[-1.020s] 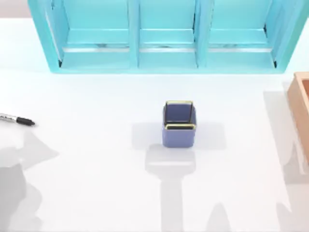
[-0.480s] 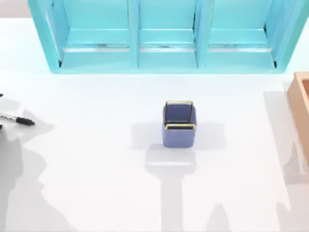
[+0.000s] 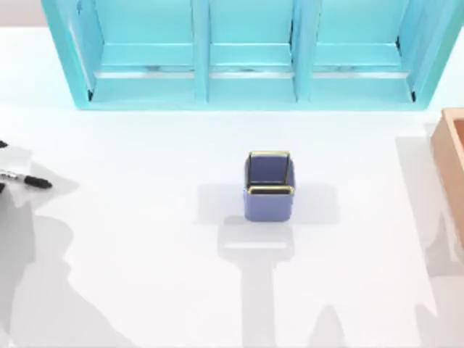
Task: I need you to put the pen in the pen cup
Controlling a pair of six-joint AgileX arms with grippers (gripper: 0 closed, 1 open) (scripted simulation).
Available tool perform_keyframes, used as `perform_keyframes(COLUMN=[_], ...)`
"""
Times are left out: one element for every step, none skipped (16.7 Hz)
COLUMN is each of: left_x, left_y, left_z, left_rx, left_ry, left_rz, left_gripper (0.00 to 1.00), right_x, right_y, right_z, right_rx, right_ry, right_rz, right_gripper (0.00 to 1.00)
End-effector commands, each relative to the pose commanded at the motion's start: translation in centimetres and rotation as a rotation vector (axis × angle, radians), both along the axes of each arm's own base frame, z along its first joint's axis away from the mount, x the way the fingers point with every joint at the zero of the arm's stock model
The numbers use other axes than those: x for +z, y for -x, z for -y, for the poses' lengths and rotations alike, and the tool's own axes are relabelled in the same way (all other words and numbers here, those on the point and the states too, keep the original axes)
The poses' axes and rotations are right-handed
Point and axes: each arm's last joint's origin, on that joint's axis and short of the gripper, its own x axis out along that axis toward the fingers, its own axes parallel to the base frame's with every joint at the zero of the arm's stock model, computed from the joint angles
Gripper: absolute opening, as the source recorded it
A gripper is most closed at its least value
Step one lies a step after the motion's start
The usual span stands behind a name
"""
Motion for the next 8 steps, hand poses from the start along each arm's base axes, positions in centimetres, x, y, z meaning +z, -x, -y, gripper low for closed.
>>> perform_keyframes(left_x=[0.00,0.00,0.00,0.00,0.00,0.00,0.00,0.00], left_y=[0.00,0.00,0.00,0.00,0.00,0.00,0.00,0.00], left_z=[0.00,0.00,0.00,0.00,0.00,0.00,0.00,0.00], left_rx=[0.000,0.000,0.000,0.000,0.000,0.000,0.000,0.000], left_ry=[0.000,0.000,0.000,0.000,0.000,0.000,0.000,0.000], left_rz=[0.000,0.000,0.000,0.000,0.000,0.000,0.000,0.000], left_gripper=[0.85,0.77,0.70,0.62,0.55,0.47,0.40,0.32], right_x=[0.00,0.00,0.00,0.00,0.00,0.00,0.00,0.00], right_y=[0.00,0.00,0.00,0.00,0.00,0.00,0.00,0.00], right_z=[0.00,0.00,0.00,0.00,0.00,0.00,0.00,0.00], right_rx=[0.000,0.000,0.000,0.000,0.000,0.000,0.000,0.000], right_ry=[0.000,0.000,0.000,0.000,0.000,0.000,0.000,0.000], right_rz=[0.000,0.000,0.000,0.000,0.000,0.000,0.000,0.000], right_gripper=[1.00,1.00,1.00,1.00,1.00,1.00,1.00,1.00])
